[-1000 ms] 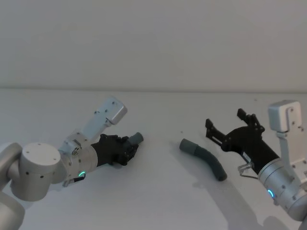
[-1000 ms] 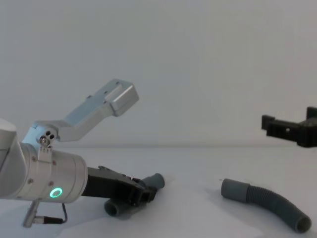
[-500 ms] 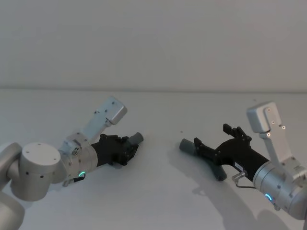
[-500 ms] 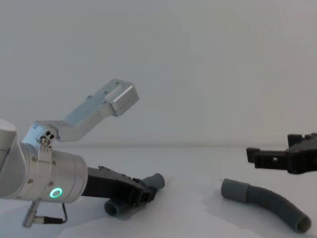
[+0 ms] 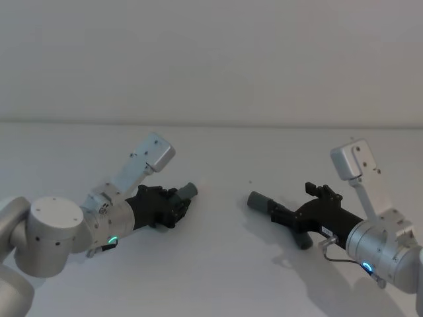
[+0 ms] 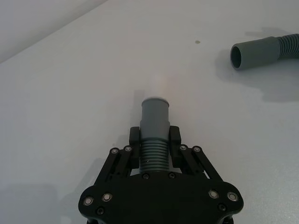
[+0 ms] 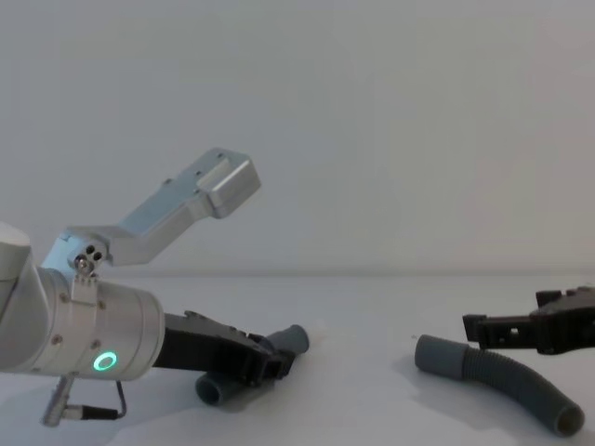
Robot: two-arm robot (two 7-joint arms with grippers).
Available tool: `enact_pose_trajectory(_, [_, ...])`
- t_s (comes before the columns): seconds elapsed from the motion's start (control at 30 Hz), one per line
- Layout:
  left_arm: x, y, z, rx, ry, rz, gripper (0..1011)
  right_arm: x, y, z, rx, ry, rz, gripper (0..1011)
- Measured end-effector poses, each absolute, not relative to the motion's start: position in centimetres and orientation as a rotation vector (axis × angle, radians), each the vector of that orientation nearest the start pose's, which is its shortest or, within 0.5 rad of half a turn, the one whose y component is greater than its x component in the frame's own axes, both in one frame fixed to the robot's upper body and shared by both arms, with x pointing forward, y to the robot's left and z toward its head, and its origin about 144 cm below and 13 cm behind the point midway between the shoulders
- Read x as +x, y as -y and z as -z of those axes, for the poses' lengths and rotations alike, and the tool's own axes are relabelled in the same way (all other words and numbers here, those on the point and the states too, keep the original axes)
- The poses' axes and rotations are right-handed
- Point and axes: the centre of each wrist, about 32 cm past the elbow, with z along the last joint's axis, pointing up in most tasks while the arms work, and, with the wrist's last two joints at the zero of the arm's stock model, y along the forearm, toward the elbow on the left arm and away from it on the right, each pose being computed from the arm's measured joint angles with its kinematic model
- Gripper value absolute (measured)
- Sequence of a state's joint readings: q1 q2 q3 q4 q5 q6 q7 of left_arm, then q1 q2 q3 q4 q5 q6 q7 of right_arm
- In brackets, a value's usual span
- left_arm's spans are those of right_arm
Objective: Use both hands to pick up one end of the pipe from the table, align the ends, and insert them.
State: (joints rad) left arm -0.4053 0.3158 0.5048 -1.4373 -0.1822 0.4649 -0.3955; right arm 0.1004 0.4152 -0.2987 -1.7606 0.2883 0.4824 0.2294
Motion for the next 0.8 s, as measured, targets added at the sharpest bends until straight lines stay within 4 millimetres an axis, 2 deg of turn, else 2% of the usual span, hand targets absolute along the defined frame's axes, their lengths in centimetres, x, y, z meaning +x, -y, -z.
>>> enact_pose_trajectory(0.8, [53.9, -18.5, -120.6, 0.467, -0.07, -0.809, 345, 47.6, 24.0, -120.6, -0.433, -0.24, 1.007, 1002])
